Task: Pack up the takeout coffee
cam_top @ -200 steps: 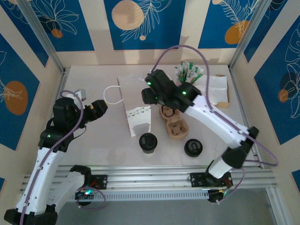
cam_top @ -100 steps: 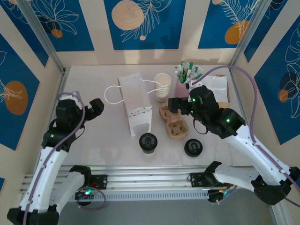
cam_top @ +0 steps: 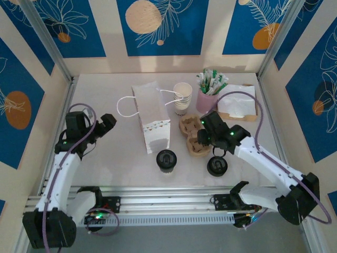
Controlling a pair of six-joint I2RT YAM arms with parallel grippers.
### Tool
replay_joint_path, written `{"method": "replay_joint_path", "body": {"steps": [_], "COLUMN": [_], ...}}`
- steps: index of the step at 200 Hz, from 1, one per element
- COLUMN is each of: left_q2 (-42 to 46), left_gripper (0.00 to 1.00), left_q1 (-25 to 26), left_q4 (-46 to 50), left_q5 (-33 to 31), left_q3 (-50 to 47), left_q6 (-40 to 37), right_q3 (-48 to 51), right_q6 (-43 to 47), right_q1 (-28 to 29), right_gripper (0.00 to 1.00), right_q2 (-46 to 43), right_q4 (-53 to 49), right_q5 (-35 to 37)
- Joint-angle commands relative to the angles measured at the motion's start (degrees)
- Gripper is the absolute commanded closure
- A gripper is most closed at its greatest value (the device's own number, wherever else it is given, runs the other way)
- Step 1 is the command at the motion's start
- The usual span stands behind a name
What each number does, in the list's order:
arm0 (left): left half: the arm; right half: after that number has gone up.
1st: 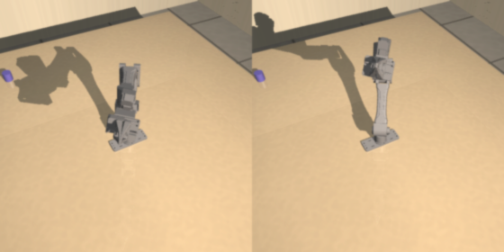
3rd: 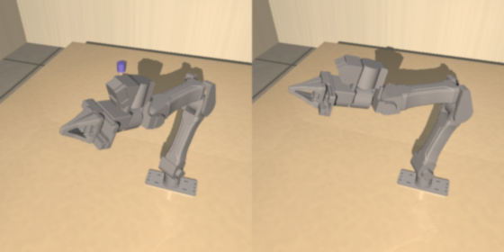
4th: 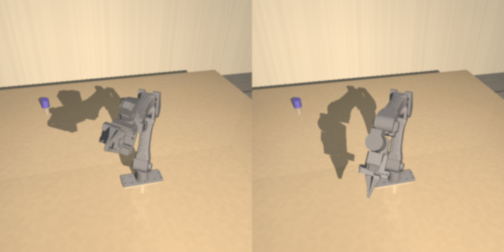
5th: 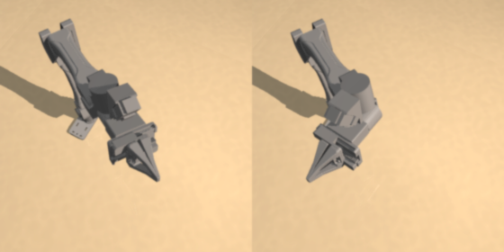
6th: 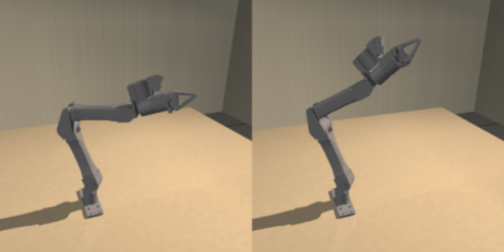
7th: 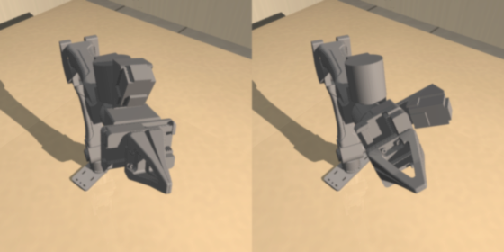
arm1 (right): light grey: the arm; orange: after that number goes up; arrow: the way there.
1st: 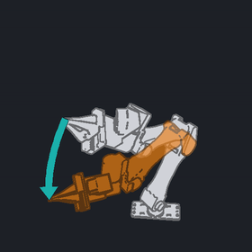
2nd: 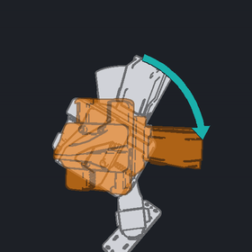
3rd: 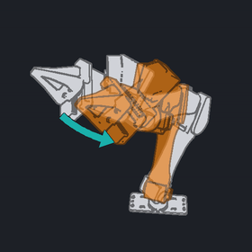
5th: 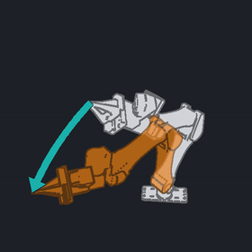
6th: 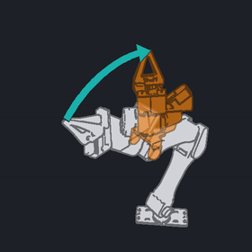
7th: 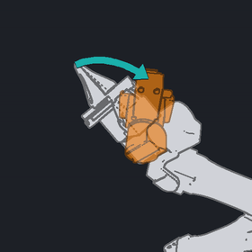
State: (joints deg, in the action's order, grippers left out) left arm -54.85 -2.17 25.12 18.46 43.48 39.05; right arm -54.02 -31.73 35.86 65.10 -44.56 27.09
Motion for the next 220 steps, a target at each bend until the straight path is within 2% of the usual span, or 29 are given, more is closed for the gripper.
{"method": "replay_joint_path", "body": {"steps": [1, 12, 37, 91, 220], "left_q2": [-4.58, -6.06, -5.85, -3.90, -4.39], "left_gripper": [0.00, 0.00, 0.02, 0.03, 0.04], "left_q1": [-0.64, -0.64, -0.64, -0.63, -0.55], "left_q4": [-1.79, -0.54, 2.29, 1.72, 1.36], "left_q5": [10.09, 10.71, 6.91, 4.83, 7.16], "left_q3": [-0.15, 0.89, 1.79, 0.69, 0.90], "left_q6": [0.75, 0.35, -0.66, -0.90, -1.29], "right_q3": [0.33, -0.35, -1.28, -3.66, -8.02], "right_q6": [2.34, 3.66, 5.39, 6.05, 10.09], "right_q1": [-0.50, -0.93, -1.66, -2.99, -3.95], "right_gripper": [0.65, 0.65, 0.58, 0.56, 0.52], "right_q2": [2.85, 4.43, 6.80, 11.92, 19.54], "right_q4": [3.17, 3.72, 5.20, 5.62, 7.47], "right_q5": [-2.94, -4.82, -8.79, -5.74, -5.22]}}
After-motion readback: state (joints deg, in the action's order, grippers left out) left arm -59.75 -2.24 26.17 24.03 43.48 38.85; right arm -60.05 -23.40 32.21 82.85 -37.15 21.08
